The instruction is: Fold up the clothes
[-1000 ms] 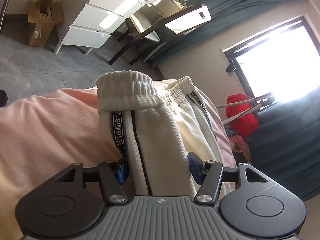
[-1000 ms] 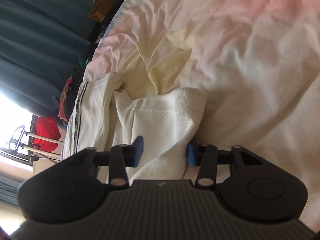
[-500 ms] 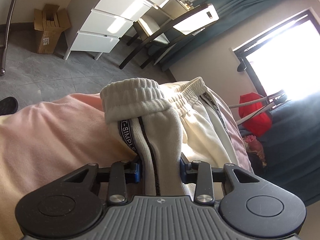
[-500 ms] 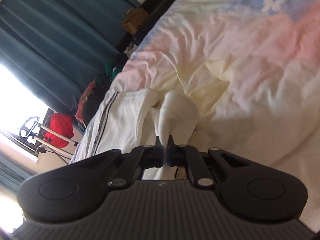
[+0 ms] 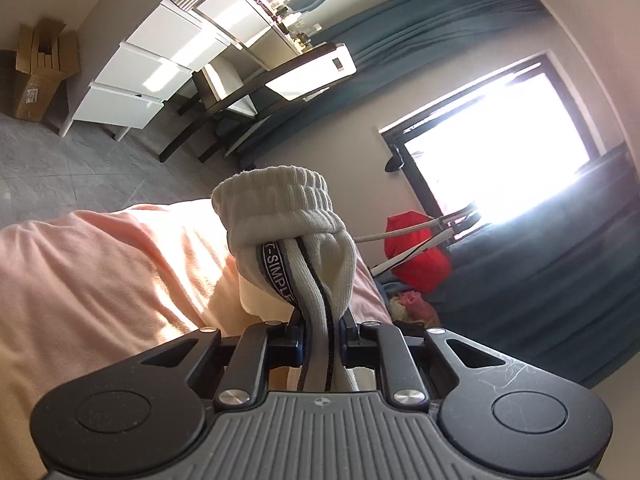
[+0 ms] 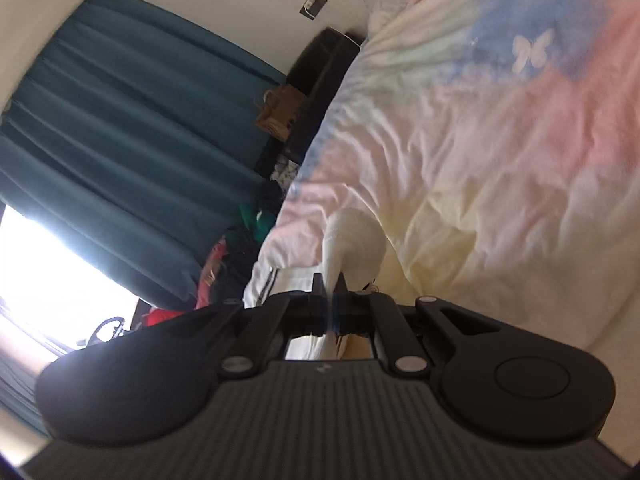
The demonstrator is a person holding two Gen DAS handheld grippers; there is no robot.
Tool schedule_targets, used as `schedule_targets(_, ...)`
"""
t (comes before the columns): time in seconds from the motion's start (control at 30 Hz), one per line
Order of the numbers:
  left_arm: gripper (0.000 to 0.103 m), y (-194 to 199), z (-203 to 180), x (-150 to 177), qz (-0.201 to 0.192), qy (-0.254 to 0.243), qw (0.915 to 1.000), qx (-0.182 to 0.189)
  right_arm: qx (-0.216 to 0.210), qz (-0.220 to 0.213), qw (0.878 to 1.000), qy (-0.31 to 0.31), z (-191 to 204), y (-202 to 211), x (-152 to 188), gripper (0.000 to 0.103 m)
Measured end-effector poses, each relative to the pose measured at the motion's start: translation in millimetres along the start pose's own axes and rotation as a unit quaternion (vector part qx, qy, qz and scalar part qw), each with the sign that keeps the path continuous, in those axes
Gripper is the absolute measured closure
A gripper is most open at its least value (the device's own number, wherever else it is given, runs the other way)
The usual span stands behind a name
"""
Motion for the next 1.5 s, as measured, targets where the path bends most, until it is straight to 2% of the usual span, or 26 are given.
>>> schedule_targets(0.13,0.087,10,3,-2,-0.023,0.052,0.9978,0.035,0.012,-0.022,0.999,-0.024,-11,-2,-18,0.097)
schedule_targets(0.23,0.087,9,-7,-6,-0.029,0.031,0.9982,0.043,0.020,-0.016,1.000,-0.012,-7,-12,-22,0.097)
schedule_targets(0.37,0.087,-12,-28,-18,-0.036,-0.005,0.9990,0.027,0.001,-0.002,1.000,0.020,33,-40,-21,0.097)
schedule_targets(0.47,0.087,-47,-46,-35,-0.036,-0.021,0.9991,-0.002,-0.008,0.013,0.999,0.040,72,-76,-18,0.097)
schedule_targets(0.63,0.086,-132,-71,-59,-0.020,-0.048,0.9965,-0.065,0.007,0.033,0.991,0.131,152,-187,13,0.097)
schedule_targets(0.7,0.086,-183,-73,-66,-0.004,-0.052,0.9938,-0.098,0.023,0.031,0.984,0.172,169,-236,35,0.097)
schedule_targets(0.77,0.086,-226,-70,-65,0.005,-0.037,0.9918,-0.122,0.046,0.030,0.978,0.202,172,-285,59,0.097)
schedule_targets(0.93,0.086,-315,-61,-49,0.046,-0.072,0.9771,-0.195,0.120,0.034,0.961,0.246,145,-379,104,0.097)
schedule_targets(1.03,0.083,-340,-60,-45,0.054,-0.101,0.9720,-0.205,0.137,0.036,0.957,0.254,119,-403,117,0.096)
schedule_targets(1.13,0.079,-342,-60,-40,0.056,-0.119,0.9714,-0.197,0.122,0.035,0.958,0.258,115,-402,120,0.094)
schedule_targets(1.2,0.075,-337,-61,-39,0.065,-0.129,0.9724,-0.183,0.109,0.055,0.958,0.259,119,-398,116,0.086)
schedule_targets(1.23,0.070,-334,-61,-39,0.070,-0.134,0.9727,-0.176,0.102,0.065,0.959,0.257,121,-394,114,0.072)
schedule_targets(1.27,0.062,-329,-62,-40,0.077,-0.138,0.9734,-0.166,0.090,0.072,0.962,0.248,123,-385,109,0.047)
schedule_targets(1.3,0.059,-324,-63,-41,0.085,-0.138,0.9743,-0.156,0.079,0.080,0.965,0.238,124,-377,104,0.035)
schedule_targets(1.33,0.053,-317,-65,-41,0.093,-0.139,0.9749,-0.147,0.069,0.084,0.967,0.229,126,-366,99,0.015)
schedule_targets(1.4,0.049,-295,-69,-40,0.098,-0.149,0.9721,-0.152,0.061,0.072,0.970,0.225,128,-337,88,0.015)
schedule_targets(1.47,0.045,-267,-75,-35,0.101,-0.146,0.9705,-0.163,0.080,0.074,0.963,0.247,129,-315,80,0.015)
schedule_targets(1.5,0.043,-258,-70,-30,0.108,-0.128,0.9729,-0.159,0.087,0.076,0.960,0.257,129,-303,77,0.015)
Point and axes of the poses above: each gripper's, at about its wrist camera, not at the fingertips, and y roughly against the way its jaws point, z to its left, x to its underside, the point moved 3 cm from there along -y, roughly the way its jaws point, and after that the axes turned 13 degrees about -y, right-handed, at the moved point
